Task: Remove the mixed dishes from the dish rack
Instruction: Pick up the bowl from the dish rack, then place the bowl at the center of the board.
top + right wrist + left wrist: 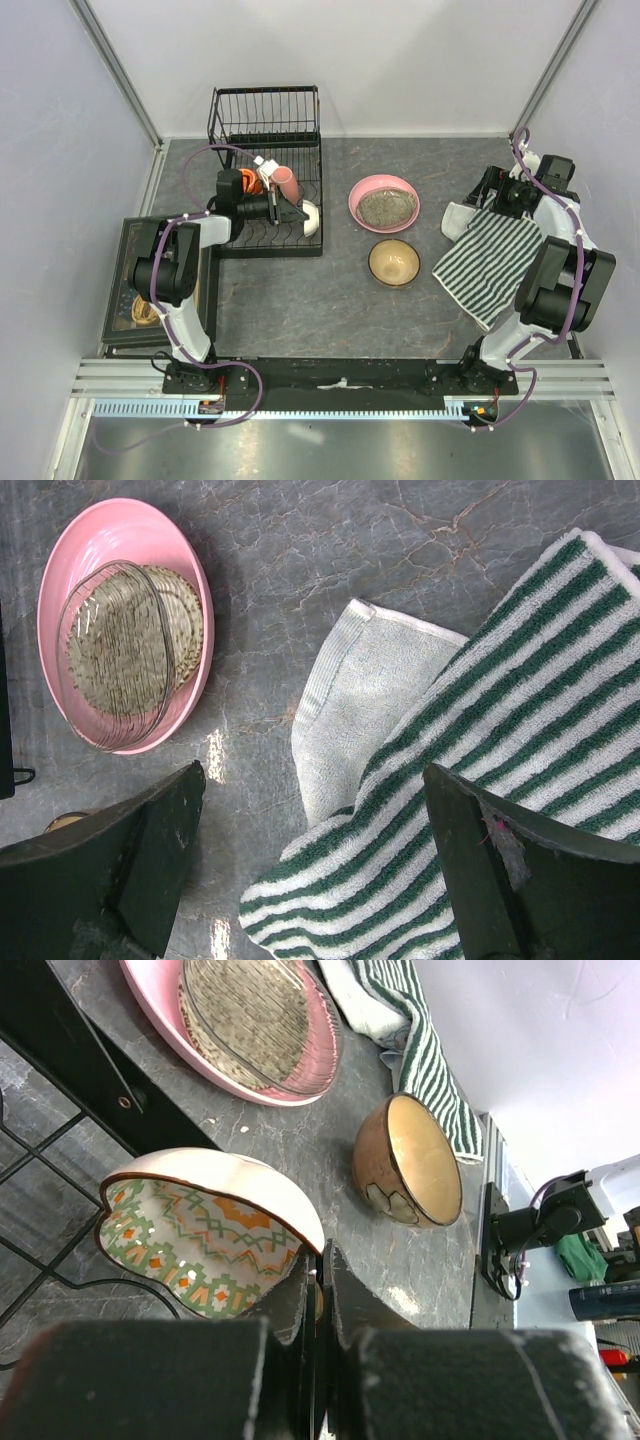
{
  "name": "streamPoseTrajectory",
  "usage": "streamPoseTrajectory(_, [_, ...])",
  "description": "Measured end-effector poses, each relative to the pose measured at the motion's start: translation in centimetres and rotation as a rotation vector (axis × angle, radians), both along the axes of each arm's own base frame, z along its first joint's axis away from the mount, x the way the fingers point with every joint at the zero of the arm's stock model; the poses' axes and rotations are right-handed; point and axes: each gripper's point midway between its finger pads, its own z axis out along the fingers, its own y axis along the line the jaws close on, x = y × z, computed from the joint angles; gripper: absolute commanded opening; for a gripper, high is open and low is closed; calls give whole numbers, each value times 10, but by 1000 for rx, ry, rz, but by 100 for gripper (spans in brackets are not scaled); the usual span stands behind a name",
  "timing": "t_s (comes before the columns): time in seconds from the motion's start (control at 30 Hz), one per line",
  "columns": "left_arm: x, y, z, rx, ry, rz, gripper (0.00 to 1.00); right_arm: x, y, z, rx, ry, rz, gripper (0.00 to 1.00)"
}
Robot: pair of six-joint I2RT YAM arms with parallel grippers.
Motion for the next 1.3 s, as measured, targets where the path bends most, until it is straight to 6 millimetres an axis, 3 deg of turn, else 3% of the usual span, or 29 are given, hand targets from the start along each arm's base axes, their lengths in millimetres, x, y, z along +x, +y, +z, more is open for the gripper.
streamPoseTrajectory(0.13, [-2,0,5,-5,-7,0,2,0,0,0,0,0,0,98])
streamPoseTrajectory(0.43, [-11,3,40,11,-94,-8,2,0,0,-5,5,12,0,98])
streamPoseTrajectory(0.77, [-20,-2,68,133,-243,-27,1,0,0,-6,3,13,3,98])
streamPoseTrajectory(1.0, [-51,-51,93,292,-446,-139,2,0,0,-7,3,16,4,98])
streamPoseTrajectory(1.3, [-112,-120,85,515,-625,-348,2,-1,0,-7,3,18,5,98])
